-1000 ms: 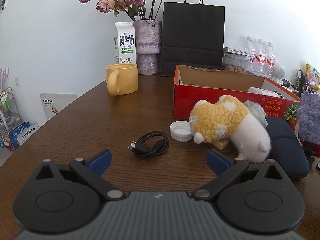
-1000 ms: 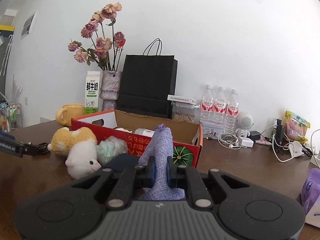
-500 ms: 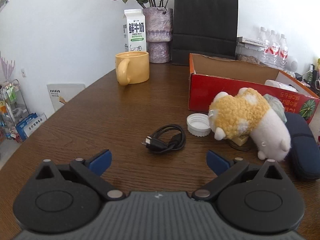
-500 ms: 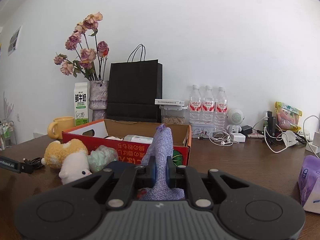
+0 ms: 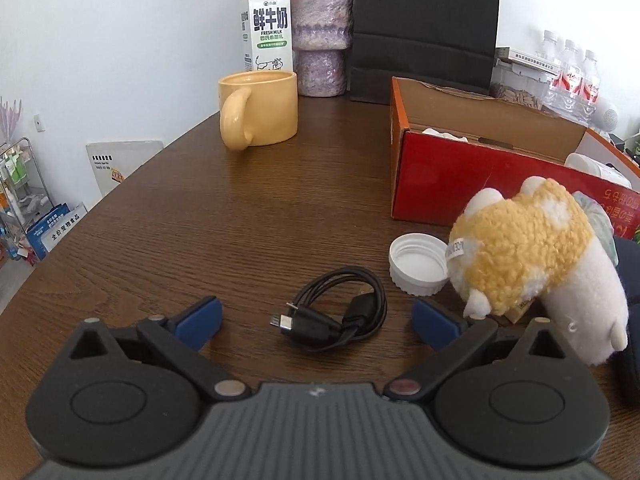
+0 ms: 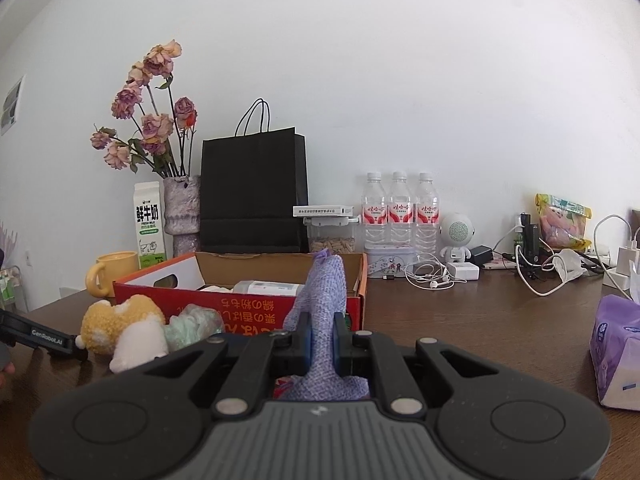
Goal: Organize objects
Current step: 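Grasp the black cable with the left gripper while the right holds the purple bag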
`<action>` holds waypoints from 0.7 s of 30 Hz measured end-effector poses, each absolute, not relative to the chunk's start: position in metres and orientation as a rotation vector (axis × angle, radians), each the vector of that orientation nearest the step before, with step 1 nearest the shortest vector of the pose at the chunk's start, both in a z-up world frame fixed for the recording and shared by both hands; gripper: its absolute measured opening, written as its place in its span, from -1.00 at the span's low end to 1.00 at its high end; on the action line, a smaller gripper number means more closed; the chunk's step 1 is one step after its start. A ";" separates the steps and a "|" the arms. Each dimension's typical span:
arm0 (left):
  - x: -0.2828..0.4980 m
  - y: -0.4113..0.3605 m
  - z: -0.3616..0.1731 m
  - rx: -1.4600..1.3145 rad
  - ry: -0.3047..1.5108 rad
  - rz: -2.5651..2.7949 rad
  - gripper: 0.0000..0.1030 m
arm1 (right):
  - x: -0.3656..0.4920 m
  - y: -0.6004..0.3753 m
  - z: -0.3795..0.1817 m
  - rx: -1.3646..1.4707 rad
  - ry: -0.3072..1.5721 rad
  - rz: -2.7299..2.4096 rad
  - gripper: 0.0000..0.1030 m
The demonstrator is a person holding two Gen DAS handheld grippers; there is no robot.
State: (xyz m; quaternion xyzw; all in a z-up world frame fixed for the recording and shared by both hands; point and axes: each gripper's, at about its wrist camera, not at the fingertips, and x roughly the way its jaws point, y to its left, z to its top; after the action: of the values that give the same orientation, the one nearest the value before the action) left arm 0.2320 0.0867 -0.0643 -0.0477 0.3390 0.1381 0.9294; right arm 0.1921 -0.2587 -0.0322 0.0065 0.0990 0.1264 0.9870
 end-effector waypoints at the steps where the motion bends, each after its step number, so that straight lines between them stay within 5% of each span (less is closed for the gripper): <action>1: 0.232 0.086 -0.065 -0.098 0.694 0.283 1.00 | 0.192 -0.259 -0.032 0.013 0.199 0.254 -0.83; 3: 0.232 0.085 -0.064 -0.095 0.689 0.276 0.90 | 0.192 -0.259 -0.032 0.013 0.199 0.253 -0.83; 6: 0.226 0.081 -0.060 -0.087 0.648 0.268 0.06 | 0.192 -0.259 -0.032 0.014 0.198 0.252 -0.82; 21: 0.160 0.049 -0.018 -0.083 0.390 0.206 -0.03 | 0.188 -0.255 -0.030 -0.001 0.169 0.264 -0.82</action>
State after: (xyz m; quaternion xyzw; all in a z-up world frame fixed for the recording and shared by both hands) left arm 0.1598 0.0492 -0.0178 -0.0411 0.1936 0.1021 0.9749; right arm 0.1881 -0.2553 -0.0304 -0.0004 0.0840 0.1315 0.9877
